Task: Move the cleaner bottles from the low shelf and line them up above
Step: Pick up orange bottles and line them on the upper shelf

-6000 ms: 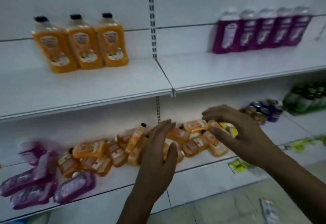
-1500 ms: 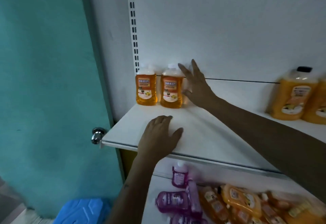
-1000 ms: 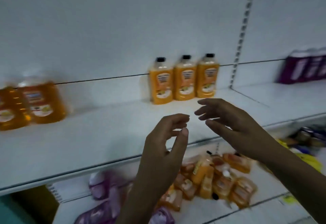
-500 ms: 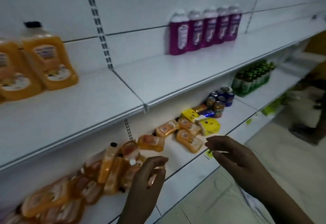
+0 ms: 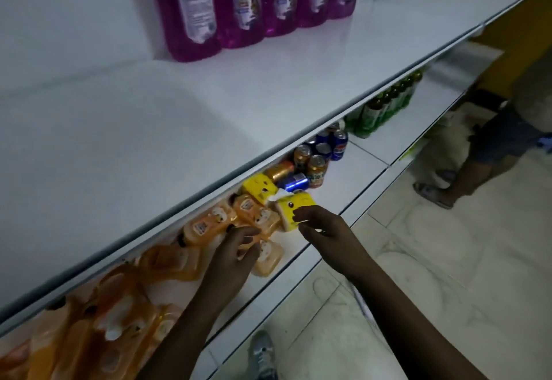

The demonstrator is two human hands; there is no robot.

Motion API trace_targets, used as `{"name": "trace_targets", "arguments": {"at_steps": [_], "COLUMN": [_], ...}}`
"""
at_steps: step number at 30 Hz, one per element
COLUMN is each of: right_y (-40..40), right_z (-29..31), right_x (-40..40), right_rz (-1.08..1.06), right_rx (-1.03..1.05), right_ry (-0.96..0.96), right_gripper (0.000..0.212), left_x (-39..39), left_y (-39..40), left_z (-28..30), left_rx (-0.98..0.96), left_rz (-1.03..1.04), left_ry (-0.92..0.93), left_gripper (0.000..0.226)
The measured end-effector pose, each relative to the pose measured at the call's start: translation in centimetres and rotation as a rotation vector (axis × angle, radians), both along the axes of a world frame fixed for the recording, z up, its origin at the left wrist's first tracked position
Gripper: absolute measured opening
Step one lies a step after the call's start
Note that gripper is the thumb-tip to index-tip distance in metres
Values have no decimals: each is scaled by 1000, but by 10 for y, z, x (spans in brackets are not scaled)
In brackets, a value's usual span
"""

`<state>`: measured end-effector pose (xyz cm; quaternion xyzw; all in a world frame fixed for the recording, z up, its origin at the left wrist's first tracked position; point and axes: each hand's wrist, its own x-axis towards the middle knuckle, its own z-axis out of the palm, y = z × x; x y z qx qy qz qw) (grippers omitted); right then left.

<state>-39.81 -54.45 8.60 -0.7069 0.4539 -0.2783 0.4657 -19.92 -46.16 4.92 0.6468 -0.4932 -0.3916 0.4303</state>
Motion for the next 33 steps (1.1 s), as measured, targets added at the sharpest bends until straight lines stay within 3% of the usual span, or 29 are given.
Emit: {"name": "trace_targets", "arguments": {"at_steps": [7, 12, 16, 18, 20, 22, 23, 25, 27, 30, 33], "right_y": [-92, -132, -143, -140, -137, -138, -141, -149, -154, -159, -157], "right_z": [-62, -112, -150, -168, -184, -192, -196, -199, -199, -188, -163], "right_x": [21, 63, 95, 101, 105, 112, 116, 123, 123, 111, 99], "right_rz": [161, 407, 567, 663, 695, 704, 722, 786, 882, 941, 908], "right_rx": [35, 84, 98, 136, 23, -87, -112, -84, -19, 53, 173], "right_ry": [85, 196, 370, 442, 507, 562, 586, 610, 560, 493, 361], "right_gripper": [31, 35, 47, 51, 48, 40, 40, 39, 36, 41, 51], "left_x": [2, 5, -12, -28, -45, -52, -51, -50, -61, -80, -96], "left_y": [-70, -69, -61, -65, -73, -80, -85, -91, -88, -80, -58], "left_z": [-72, -115, -135, -136, -138, -175, -221, -281, -259, -170, -126], "left_rx": [320, 513, 626, 595, 541, 505, 477, 509, 459, 315, 191], "left_rz": [87, 337, 630, 695, 712, 828, 891, 968, 1003, 1012, 1013], "left_ry": [-3, 34, 205, 314, 404, 427, 444, 390, 435, 618, 697], "left_gripper": [28, 43, 58, 48, 44, 70, 84, 91, 79, 52, 62]}}
